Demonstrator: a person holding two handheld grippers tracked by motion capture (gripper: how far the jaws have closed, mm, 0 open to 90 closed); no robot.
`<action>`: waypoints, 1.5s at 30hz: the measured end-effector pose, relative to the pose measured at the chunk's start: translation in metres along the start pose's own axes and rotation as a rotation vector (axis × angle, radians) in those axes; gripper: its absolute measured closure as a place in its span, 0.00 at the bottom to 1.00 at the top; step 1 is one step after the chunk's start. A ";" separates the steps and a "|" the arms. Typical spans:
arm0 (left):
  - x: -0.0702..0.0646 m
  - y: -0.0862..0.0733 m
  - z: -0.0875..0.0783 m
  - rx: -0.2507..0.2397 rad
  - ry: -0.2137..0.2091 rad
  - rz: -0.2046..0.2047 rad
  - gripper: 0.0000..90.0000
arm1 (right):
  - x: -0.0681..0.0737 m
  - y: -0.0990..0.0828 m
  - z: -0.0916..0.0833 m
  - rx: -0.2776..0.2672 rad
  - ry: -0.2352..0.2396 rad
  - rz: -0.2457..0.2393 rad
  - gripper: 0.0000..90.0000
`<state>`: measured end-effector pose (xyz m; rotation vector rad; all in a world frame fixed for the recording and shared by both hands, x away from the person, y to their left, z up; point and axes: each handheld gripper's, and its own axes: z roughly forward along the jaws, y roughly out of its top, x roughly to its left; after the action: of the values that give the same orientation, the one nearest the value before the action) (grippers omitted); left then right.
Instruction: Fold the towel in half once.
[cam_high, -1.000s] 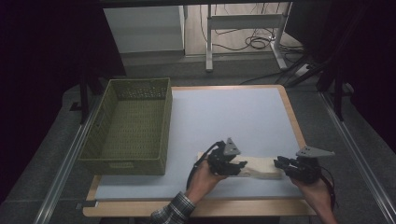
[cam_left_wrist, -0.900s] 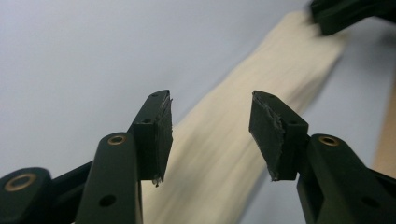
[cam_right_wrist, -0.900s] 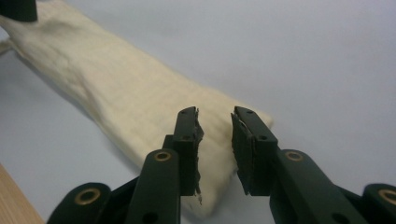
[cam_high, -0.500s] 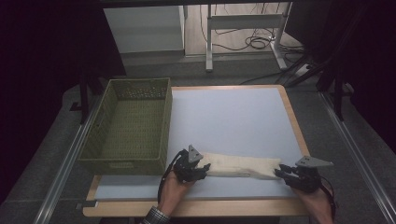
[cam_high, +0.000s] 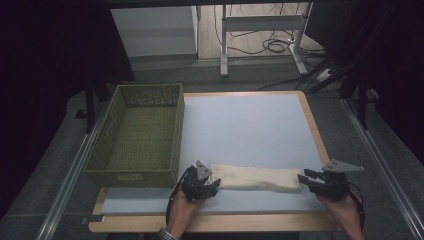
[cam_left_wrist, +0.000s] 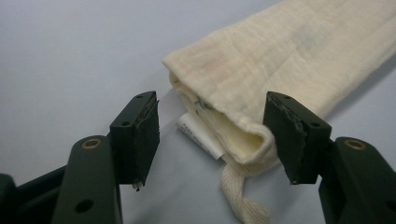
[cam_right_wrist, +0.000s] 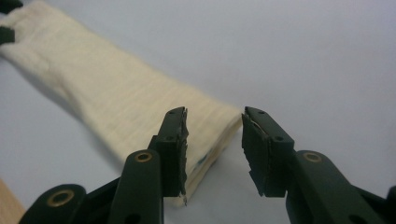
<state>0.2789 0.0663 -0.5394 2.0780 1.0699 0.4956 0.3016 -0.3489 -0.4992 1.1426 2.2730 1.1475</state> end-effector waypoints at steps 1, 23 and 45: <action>0.000 -0.001 -0.001 -0.001 -0.002 -0.005 0.41 | -0.001 0.004 0.000 -0.005 -0.001 -0.004 0.67; 0.001 -0.009 -0.004 0.004 -0.094 -0.124 0.66 | -0.019 0.003 0.037 0.110 0.126 -0.031 0.81; 0.032 0.061 0.025 0.062 -0.006 0.011 0.92 | 0.013 -0.004 0.007 0.105 0.217 0.001 0.91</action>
<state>0.3452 0.0583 -0.5093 2.1387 1.0831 0.4667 0.2951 -0.3364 -0.5059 1.1045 2.5229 1.2172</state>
